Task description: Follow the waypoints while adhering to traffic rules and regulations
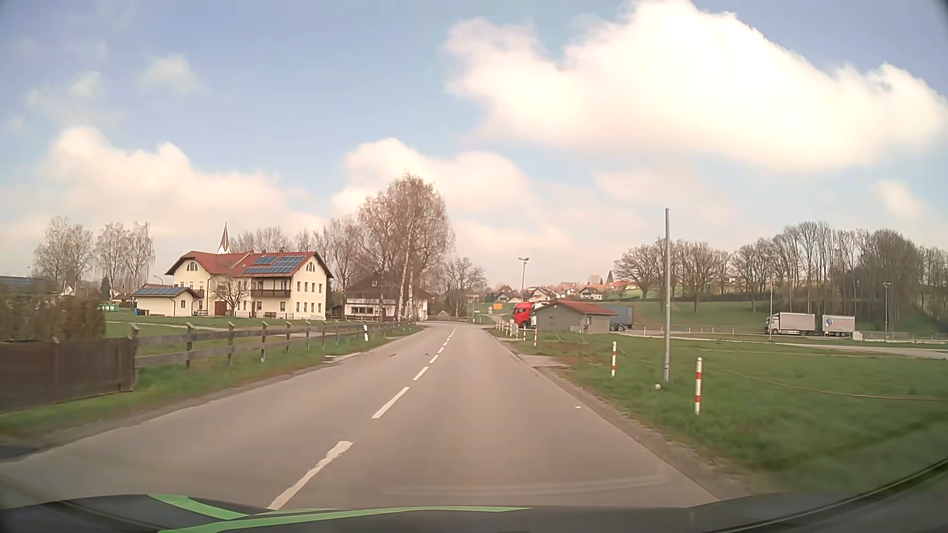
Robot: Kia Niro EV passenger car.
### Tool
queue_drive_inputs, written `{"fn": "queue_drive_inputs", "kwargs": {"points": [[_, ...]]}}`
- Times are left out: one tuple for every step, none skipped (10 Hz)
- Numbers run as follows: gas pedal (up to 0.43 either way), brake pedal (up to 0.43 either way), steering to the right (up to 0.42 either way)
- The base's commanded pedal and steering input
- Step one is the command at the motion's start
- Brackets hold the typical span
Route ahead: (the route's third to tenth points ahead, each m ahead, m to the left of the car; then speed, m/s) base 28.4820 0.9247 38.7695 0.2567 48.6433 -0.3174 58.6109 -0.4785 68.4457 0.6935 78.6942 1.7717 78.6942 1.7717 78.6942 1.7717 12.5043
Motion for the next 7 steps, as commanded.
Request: {"fn": "queue_drive_inputs", "kwargs": {"points": [[0.378,0.0,0.006],[0.378,0.0,0.006],[0.378,0.0,0.003],[0.37,0.0,0.0],[0.37,0.0,-0.001],[0.37,0.0,-0.001],[0.35,0.0,-0.001]]}}
